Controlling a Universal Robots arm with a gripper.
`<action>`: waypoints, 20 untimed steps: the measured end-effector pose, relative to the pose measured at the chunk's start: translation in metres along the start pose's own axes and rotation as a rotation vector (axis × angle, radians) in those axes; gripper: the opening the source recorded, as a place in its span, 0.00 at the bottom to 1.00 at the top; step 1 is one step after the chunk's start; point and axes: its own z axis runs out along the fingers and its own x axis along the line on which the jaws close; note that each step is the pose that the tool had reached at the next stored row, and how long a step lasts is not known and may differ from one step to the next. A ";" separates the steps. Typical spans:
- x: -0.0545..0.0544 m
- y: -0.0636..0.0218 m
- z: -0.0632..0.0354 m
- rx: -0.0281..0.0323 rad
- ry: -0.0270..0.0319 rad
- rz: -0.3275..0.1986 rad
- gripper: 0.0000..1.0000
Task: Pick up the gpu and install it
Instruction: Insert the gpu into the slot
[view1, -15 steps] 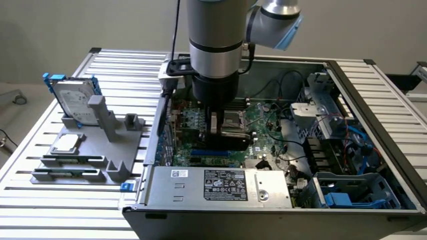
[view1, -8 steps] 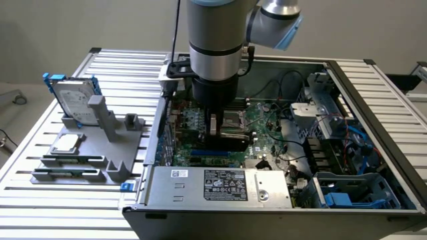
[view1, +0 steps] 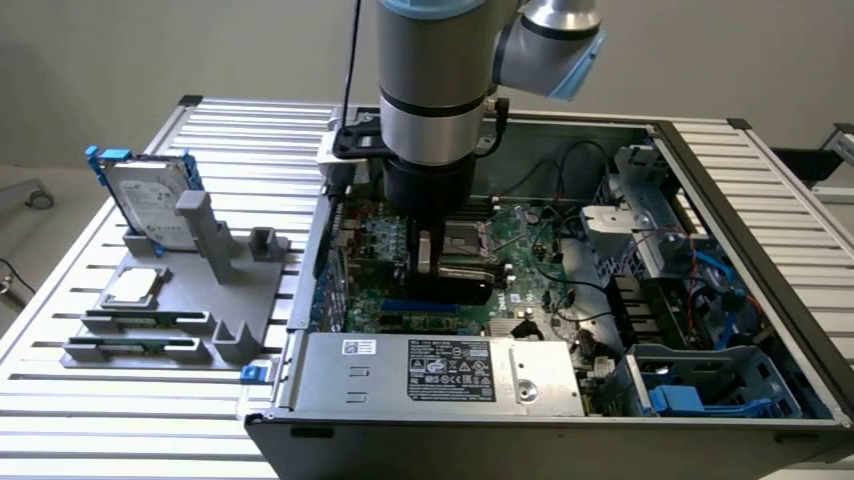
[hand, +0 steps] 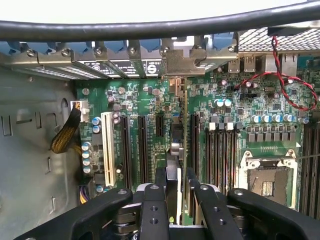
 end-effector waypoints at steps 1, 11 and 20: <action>0.000 0.0000 0.0000 -0.0001 0.0000 0.000 0.26; 0.000 0.0008 0.0062 -0.0001 -0.0010 0.002 0.26; 0.001 0.0018 0.0076 -0.0006 -0.0027 0.003 0.26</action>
